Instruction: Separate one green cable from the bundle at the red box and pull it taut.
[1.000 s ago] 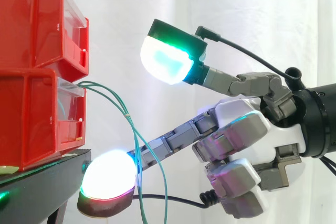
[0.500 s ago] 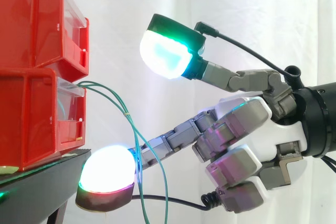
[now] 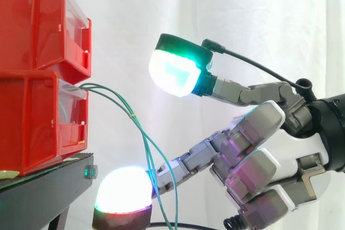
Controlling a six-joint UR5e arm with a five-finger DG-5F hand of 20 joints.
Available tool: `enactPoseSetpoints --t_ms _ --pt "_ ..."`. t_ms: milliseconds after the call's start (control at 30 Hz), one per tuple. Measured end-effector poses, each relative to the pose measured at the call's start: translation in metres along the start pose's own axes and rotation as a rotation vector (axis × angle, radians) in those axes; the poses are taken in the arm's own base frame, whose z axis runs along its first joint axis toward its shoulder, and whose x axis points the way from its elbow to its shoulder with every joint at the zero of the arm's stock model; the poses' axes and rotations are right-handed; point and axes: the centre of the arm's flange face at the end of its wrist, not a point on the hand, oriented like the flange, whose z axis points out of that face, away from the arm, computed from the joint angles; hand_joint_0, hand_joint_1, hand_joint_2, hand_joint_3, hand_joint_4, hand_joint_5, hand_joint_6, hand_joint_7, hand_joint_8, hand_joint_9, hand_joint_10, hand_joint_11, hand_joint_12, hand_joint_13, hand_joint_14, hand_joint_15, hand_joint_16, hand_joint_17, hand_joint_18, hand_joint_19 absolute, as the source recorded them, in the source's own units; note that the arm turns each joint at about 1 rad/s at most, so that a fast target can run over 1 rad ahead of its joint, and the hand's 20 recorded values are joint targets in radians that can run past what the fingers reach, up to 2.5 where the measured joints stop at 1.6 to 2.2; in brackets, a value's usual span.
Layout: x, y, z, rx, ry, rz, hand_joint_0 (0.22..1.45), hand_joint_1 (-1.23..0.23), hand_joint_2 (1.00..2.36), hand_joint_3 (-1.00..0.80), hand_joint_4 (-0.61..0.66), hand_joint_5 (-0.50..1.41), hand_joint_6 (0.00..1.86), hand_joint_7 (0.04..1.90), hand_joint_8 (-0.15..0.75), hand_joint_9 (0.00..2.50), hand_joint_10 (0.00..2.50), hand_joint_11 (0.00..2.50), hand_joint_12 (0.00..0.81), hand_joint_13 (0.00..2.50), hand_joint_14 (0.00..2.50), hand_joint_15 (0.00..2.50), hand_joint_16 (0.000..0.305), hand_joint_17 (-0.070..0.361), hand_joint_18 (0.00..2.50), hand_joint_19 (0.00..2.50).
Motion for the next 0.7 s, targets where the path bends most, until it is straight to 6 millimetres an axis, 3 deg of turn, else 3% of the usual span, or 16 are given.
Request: enactPoseSetpoints --t_ms 367,700 --pt "-0.004 -0.001 -0.004 0.031 -0.025 0.08 0.4 -0.47 1.0 -0.5 0.3 -0.11 0.5 0.67 0.312 1.77 0.02 0.67 0.488 1.57 0.02 0.57 0.087 0.195 1.96 0.36" --pt "-0.003 0.016 -0.003 0.011 -0.022 0.086 0.4 -0.47 1.0 -0.5 0.3 -0.1 0.5 0.67 0.309 1.77 0.02 0.68 0.484 1.57 0.02 0.58 0.086 0.194 1.95 0.37"
